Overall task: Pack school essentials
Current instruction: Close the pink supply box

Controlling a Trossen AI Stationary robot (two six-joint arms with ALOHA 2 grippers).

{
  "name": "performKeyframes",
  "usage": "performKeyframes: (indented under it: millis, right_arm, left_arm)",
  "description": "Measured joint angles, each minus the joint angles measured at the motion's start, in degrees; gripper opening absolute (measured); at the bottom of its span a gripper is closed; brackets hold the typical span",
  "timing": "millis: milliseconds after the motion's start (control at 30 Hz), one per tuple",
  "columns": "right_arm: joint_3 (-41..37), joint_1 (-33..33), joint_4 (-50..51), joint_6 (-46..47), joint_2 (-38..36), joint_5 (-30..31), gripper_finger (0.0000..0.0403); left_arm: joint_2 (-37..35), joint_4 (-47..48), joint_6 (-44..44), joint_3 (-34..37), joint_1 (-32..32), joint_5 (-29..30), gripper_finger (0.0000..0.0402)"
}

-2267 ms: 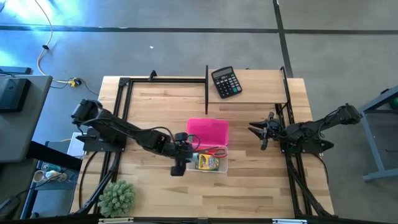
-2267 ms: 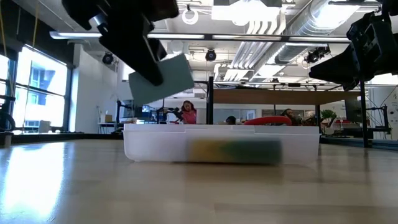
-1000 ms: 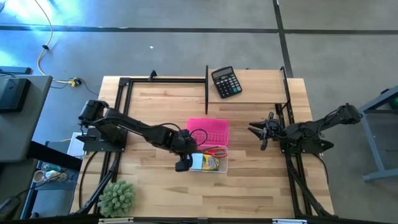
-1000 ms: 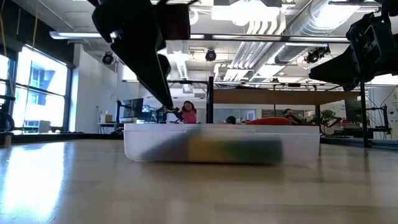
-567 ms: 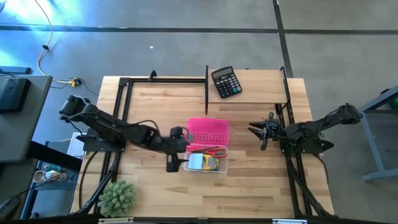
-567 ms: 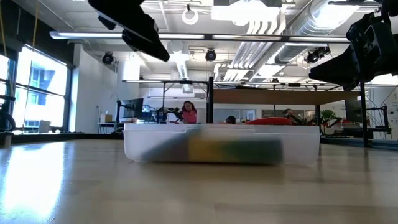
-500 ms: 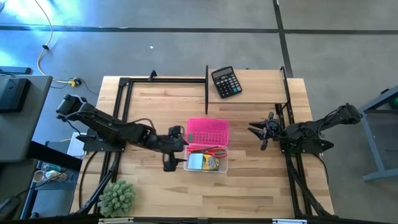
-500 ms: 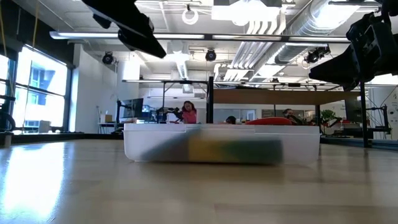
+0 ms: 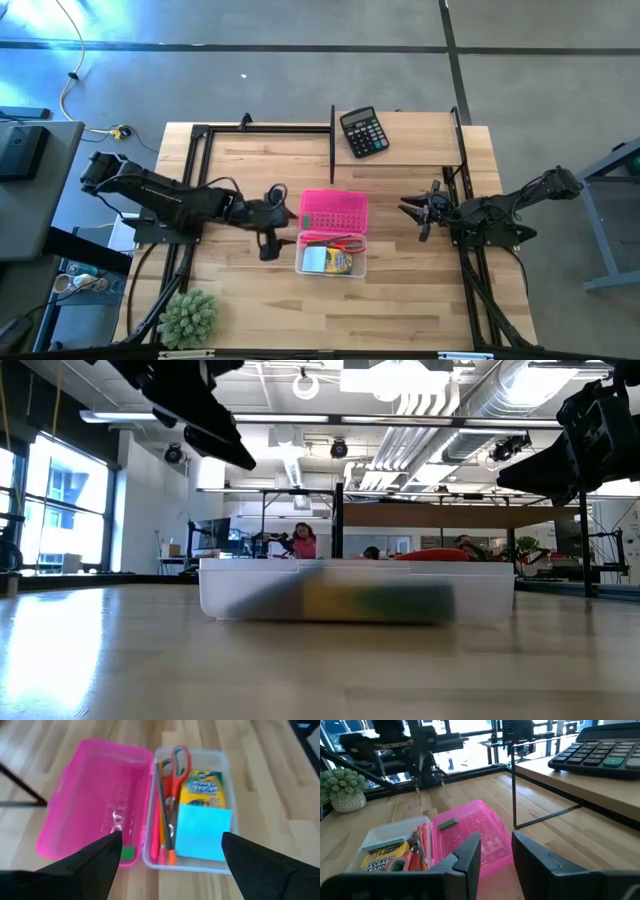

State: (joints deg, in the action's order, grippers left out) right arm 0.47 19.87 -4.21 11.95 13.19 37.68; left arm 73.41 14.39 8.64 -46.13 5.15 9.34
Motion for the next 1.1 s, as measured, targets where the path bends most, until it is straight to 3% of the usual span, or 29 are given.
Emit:
performKeyframes:
  millis: [233, 733, 1000, 1100]
  right_arm:
    - [0.00, 0.01, 0.00, -0.01, -0.06, -0.01, 0.0103]
    - [0.00, -0.01, -0.02, -0.01, -0.08, -0.01, 0.0103]
    - [0.01, -0.01, 0.00, -0.01, -0.08, -0.01, 0.0103]
    - [0.01, 0.01, 0.00, -0.01, -0.08, -0.01, 0.0103]
  left_arm:
    - [0.00, 4.42, 0.98, 0.00, -6.59, -1.40, 0.0330]
    - [0.48, 6.43, 1.28, 3.09, -25.50, -16.09, 0.0330]
    - [2.89, 3.85, 1.71, 3.23, -29.62, -24.32, 0.0330]
    - [6.20, 2.30, 1.93, 3.23, -29.91, -24.81, 0.0330]
